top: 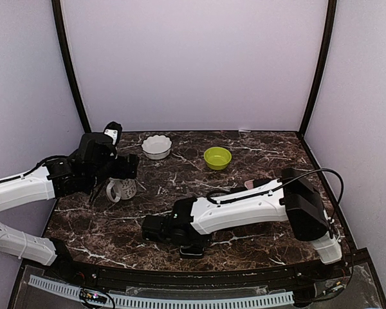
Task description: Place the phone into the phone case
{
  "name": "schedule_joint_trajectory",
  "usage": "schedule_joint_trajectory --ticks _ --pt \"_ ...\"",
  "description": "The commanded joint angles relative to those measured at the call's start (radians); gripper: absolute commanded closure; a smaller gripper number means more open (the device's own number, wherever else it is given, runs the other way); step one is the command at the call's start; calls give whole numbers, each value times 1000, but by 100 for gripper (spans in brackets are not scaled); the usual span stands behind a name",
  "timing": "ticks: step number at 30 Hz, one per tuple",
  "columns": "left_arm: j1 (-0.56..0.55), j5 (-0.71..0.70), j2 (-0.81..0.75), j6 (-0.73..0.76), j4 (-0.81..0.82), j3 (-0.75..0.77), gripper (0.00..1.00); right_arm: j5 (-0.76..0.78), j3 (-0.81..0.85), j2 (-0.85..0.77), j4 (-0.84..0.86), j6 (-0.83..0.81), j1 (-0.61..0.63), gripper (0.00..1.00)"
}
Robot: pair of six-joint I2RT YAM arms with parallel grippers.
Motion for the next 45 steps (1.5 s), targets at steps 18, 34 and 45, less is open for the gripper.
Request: schedule_joint_trajectory --ticks 18,34,45 --pt "-6 10 0 17 11 -3 1 -86 -103 -26 -7 -163 29 59" --pt "-6 15 -4 39 24 -9 1 -83 -108 -40 -24 -204 7 23" --pt "-5 13 0 62 42 -22 1 -89 -113 -53 -14 -236 0 7"
